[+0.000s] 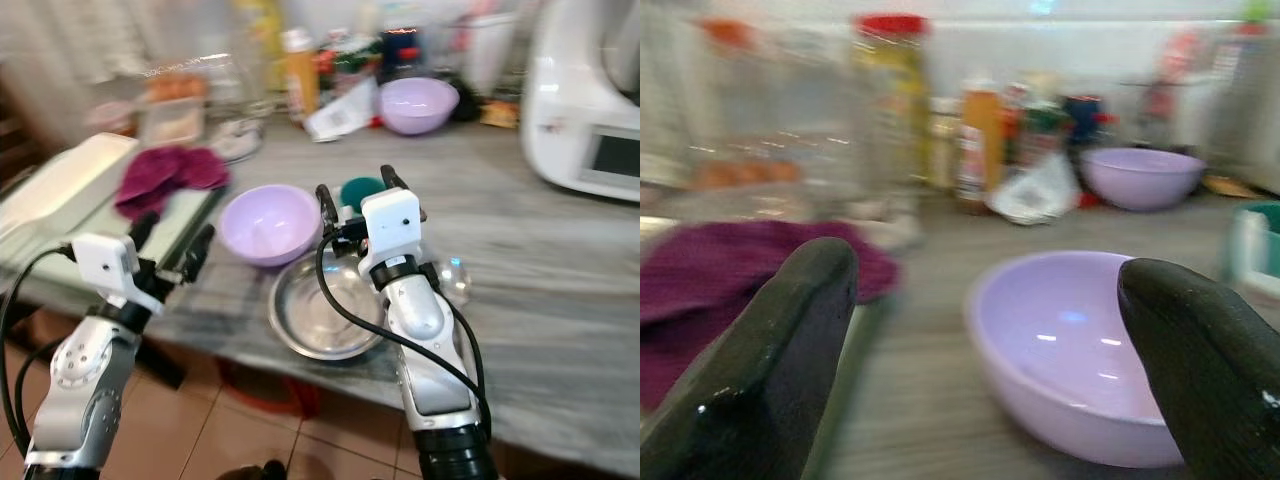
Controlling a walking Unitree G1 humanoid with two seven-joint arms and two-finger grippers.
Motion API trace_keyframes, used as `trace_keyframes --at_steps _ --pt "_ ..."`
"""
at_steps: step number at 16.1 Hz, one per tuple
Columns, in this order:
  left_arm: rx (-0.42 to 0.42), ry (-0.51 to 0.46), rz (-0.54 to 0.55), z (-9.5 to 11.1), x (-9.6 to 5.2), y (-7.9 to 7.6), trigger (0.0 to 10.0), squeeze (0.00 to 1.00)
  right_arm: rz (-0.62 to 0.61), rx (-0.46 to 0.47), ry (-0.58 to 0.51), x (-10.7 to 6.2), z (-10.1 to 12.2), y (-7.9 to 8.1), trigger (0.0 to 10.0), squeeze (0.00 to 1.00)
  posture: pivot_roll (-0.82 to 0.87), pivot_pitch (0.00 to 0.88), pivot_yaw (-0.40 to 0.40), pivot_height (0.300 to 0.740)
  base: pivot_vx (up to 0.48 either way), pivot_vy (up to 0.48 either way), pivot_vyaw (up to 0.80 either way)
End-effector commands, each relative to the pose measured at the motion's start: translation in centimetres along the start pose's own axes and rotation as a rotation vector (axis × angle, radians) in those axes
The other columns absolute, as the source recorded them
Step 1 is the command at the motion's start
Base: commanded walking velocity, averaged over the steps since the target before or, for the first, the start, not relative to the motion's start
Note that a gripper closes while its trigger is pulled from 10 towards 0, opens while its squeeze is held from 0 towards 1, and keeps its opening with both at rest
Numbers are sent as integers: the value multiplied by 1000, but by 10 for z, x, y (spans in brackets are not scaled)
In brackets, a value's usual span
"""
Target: Setting the table
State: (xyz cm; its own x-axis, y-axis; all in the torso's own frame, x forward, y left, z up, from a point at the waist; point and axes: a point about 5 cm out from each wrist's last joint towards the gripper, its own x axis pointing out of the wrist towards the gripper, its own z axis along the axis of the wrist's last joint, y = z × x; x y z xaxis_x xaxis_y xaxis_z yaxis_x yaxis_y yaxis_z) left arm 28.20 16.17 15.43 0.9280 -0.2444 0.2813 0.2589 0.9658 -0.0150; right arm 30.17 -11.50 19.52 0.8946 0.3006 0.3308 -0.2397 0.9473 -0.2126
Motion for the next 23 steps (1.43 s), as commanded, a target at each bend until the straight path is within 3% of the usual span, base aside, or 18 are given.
trace_keyframes --at_steps 1,7,11,15,23 --pt "56 -5 53 1 0 10 10000 0 22 -5 -33 3 7 5 10000 0 -108 74 85 740 0 0 800" --pt "222 25 278 -3 2 33 10000 0 79 -43 -44 4 9 16 10000 0 -109 72 78 740 0 0 800" --pt "219 13 311 -4 5 31 10000 0 100 -50 -47 5 8 20 10000 0 -94 61 73 740 0 0 800" --pt "250 13 385 -6 5 39 10000 0 117 -46 -60 11 8 24 10000 0 -69 44 63 740 0 0 800" --pt "321 48 528 -12 -13 51 10000 0 163 -13 -45 15 -2 32 10000 0 0 46 32 740 0 0 800"
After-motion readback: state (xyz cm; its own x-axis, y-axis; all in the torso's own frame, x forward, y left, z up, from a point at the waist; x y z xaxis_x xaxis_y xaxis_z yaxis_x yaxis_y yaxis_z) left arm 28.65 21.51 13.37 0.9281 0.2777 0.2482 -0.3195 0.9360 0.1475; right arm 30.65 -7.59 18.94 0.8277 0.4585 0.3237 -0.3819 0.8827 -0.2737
